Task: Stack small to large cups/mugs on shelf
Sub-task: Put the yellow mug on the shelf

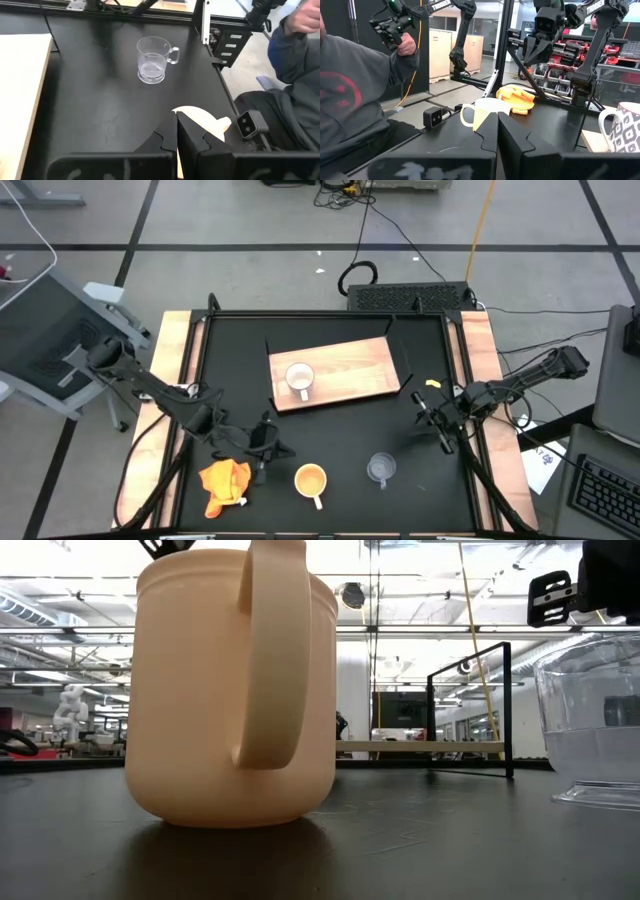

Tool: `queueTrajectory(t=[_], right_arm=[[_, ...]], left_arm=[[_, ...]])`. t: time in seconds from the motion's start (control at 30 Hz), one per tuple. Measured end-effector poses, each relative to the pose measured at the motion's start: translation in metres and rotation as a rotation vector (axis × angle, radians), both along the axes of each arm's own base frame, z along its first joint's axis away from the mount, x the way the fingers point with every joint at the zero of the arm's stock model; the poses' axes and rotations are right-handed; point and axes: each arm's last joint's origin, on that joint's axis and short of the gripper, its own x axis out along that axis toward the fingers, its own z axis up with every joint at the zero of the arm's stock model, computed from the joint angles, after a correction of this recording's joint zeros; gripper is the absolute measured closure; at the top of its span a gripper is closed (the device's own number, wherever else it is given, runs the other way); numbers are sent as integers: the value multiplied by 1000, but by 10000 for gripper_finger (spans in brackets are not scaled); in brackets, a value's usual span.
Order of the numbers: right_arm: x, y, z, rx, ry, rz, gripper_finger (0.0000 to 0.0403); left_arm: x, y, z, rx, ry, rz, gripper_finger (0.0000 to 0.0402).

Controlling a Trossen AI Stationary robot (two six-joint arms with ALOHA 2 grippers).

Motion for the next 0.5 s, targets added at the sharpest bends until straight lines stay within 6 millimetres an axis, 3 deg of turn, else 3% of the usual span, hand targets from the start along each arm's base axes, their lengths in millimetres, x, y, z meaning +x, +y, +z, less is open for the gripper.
queueTrajectory(t=[0.5], right_arm=[[0, 0, 0, 8, 6, 0, 403]], left_arm=[[59, -20, 13, 44, 346, -147, 401]])
